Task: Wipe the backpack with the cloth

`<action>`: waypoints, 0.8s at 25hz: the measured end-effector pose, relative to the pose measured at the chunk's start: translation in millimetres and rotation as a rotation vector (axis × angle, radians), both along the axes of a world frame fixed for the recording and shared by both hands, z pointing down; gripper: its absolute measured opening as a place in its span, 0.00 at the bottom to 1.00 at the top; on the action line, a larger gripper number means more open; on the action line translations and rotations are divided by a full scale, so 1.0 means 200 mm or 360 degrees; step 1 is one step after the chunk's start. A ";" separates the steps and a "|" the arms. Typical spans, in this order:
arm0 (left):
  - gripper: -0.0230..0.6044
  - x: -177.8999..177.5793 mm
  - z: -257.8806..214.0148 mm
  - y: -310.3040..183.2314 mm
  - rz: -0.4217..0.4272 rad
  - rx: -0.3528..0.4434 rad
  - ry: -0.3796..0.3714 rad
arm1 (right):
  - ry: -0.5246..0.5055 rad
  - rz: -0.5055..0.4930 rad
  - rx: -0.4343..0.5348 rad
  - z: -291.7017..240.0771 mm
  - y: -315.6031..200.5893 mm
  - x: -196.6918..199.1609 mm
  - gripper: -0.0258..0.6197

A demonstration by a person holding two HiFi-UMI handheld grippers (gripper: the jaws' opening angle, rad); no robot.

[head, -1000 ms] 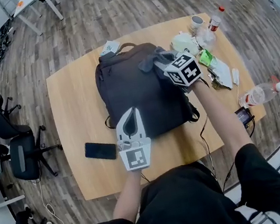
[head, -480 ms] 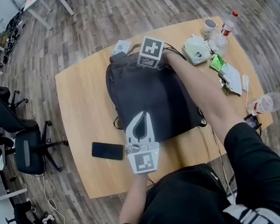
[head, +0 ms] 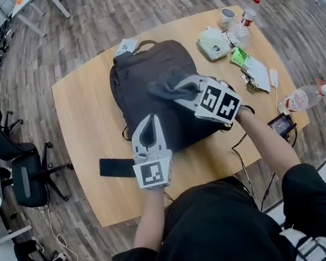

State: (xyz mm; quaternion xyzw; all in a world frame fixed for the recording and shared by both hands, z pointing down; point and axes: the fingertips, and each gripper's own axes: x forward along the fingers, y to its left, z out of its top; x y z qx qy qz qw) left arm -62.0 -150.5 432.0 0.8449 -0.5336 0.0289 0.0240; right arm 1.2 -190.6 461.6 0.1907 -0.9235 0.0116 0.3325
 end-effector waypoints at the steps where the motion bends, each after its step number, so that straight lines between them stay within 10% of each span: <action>1: 0.06 0.00 0.00 0.00 0.0008 0.0009 0.0004 | -0.0048 0.0050 0.0001 0.02 0.12 0.03 0.13; 11: 0.06 -0.05 -0.03 0.04 0.0012 0.0075 0.0223 | -0.0018 0.0029 0.0249 0.24 0.75 -0.22 0.13; 20: 0.06 -0.04 -0.06 0.05 -0.0007 0.0147 0.0163 | 0.0040 0.0190 0.0421 0.02 0.14 -0.23 0.13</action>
